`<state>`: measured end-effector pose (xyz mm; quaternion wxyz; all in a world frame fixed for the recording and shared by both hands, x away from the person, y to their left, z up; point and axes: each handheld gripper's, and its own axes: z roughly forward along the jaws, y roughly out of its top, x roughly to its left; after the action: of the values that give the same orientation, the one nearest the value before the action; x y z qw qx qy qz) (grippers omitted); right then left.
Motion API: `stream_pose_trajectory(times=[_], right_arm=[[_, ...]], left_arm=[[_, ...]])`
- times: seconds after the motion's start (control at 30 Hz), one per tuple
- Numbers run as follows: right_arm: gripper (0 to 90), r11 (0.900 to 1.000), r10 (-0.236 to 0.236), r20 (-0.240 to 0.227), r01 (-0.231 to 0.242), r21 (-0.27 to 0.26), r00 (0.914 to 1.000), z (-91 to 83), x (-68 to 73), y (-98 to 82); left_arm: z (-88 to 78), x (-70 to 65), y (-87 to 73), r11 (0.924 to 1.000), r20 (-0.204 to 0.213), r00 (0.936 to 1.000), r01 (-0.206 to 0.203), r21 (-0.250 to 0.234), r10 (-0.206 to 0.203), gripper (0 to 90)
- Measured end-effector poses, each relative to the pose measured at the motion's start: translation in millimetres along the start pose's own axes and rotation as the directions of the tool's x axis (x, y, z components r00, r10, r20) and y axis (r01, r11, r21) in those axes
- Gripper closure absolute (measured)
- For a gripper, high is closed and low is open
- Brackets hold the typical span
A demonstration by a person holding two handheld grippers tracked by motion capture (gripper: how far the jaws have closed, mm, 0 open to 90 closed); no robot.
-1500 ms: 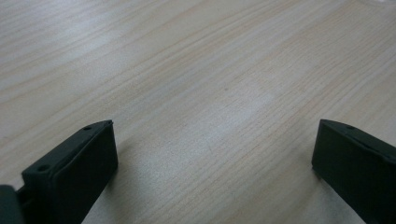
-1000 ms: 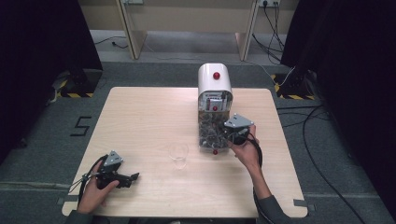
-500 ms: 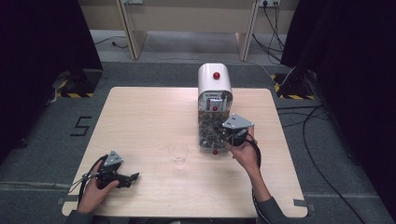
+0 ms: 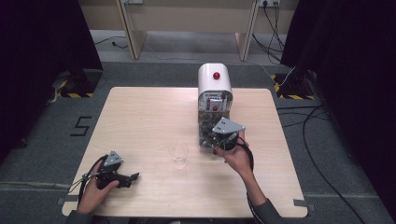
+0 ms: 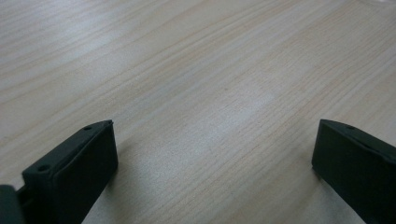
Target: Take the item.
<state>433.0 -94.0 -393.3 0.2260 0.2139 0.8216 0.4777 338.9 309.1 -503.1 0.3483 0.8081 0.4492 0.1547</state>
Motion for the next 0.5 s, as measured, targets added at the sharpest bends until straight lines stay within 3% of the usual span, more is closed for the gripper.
stream_pose_trajectory(times=[0.5], right_arm=[[83.3, 0.999, -0.033, -0.069, 0.031, -0.038, 0.9971, 3.1, 22.0, 12.5]], left_arm=[[-0.1, -0.2, -0.3, 1.0, 0.0, 1.0, 0.0, -0.002, 0.0, 0.0]])
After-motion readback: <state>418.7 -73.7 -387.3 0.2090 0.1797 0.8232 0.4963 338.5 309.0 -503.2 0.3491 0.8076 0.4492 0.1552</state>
